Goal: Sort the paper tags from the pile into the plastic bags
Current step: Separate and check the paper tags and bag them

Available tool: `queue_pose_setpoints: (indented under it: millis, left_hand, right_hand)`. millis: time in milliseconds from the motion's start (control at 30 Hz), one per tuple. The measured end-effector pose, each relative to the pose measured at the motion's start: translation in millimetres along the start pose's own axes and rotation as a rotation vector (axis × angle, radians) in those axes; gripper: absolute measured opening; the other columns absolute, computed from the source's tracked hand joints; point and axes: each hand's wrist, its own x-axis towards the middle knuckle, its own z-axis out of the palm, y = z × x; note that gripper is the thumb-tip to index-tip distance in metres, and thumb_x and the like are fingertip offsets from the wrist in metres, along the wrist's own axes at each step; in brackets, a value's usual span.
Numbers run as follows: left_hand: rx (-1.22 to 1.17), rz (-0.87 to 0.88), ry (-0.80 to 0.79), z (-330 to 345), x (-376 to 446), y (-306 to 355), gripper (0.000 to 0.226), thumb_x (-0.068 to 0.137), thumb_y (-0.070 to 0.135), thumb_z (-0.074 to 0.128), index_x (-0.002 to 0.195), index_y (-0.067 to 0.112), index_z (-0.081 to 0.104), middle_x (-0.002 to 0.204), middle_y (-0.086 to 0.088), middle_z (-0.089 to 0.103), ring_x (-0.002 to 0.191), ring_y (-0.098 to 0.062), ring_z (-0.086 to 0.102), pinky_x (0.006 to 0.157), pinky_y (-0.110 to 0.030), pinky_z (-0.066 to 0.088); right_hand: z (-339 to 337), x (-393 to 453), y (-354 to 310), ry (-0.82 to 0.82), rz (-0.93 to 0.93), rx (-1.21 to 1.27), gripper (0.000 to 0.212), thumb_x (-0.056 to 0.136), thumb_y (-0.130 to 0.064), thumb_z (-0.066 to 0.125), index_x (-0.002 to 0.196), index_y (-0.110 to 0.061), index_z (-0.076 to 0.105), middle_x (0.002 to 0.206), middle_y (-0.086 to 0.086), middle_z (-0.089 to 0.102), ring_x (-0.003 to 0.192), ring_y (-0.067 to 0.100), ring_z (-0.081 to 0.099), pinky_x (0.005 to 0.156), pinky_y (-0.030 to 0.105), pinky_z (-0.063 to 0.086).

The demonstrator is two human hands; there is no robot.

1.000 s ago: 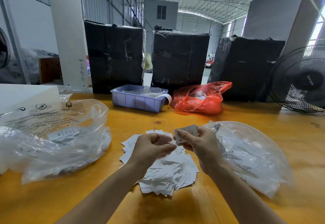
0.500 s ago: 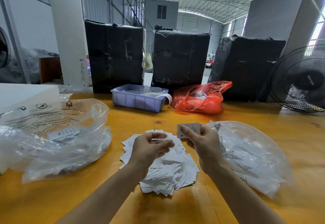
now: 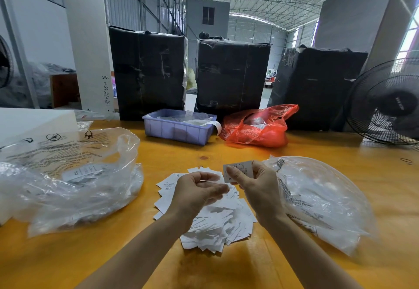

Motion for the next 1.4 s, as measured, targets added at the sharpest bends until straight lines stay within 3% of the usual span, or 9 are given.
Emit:
queue_pose_setpoints:
  millis: [267,467,667,1067,1400]
  left_hand:
    - [-0.022,-0.015,0.008,-2.9,1.4,1.6,0.036,0.061,0.008,0.081,0.093,0.006,0.064,0.078,-0.013,0.074,0.075,-0.023,0.069,0.084,-0.039,0.054]
    - [0.0,-0.003,-0.001,-3.3,-0.3,2.9,0.046,0.051,0.016,0.08,0.093,0.007,0.064,0.079,-0.014,0.074,0.073,-0.022,0.07,0.082,-0.037,0.055]
    - [0.019,0.016,0.012,-3.2,2.2,0.7,0.034,0.065,0.004,0.08,0.094,0.007,0.063,0.075,-0.01,0.074,0.071,-0.02,0.07,0.083,-0.039,0.055]
    - [0.021,0.032,0.006,-2.4,2.0,-0.1,0.034,0.067,0.0,0.08,0.095,0.007,0.063,0.076,-0.01,0.074,0.072,-0.019,0.07,0.079,-0.034,0.055]
    - [0.007,0.032,0.024,-2.4,2.6,0.6,0.033,0.067,-0.003,0.079,0.095,0.007,0.062,0.078,-0.011,0.074,0.073,-0.019,0.07,0.077,-0.031,0.056]
  right_hand:
    - [1.3,-1.5,-0.6,-0.052,0.001,0.003,0.012,0.078,-0.014,0.074,0.078,-0.008,0.063,0.063,-0.002,0.063,0.053,0.0,0.059,0.049,0.012,0.044]
    - [-0.3,0.6,-1.0,-0.039,0.018,-0.033,0.015,0.077,-0.015,0.075,0.079,-0.006,0.064,0.067,0.004,0.063,0.054,0.0,0.057,0.05,0.014,0.046]
    - [1.6,-0.8,2.0,-0.024,0.021,-0.034,0.013,0.078,-0.014,0.075,0.078,-0.006,0.064,0.066,0.004,0.064,0.054,0.002,0.06,0.051,0.014,0.046]
    - [0.2,0.8,3.5,-0.013,0.004,-0.006,0.018,0.08,-0.012,0.073,0.087,0.001,0.063,0.073,0.011,0.068,0.057,0.012,0.065,0.053,0.019,0.051]
    - [1.9,-0.9,2.0,-0.014,-0.005,-0.024,0.014,0.08,-0.012,0.072,0.083,-0.003,0.062,0.075,0.015,0.068,0.057,0.012,0.065,0.052,0.019,0.051]
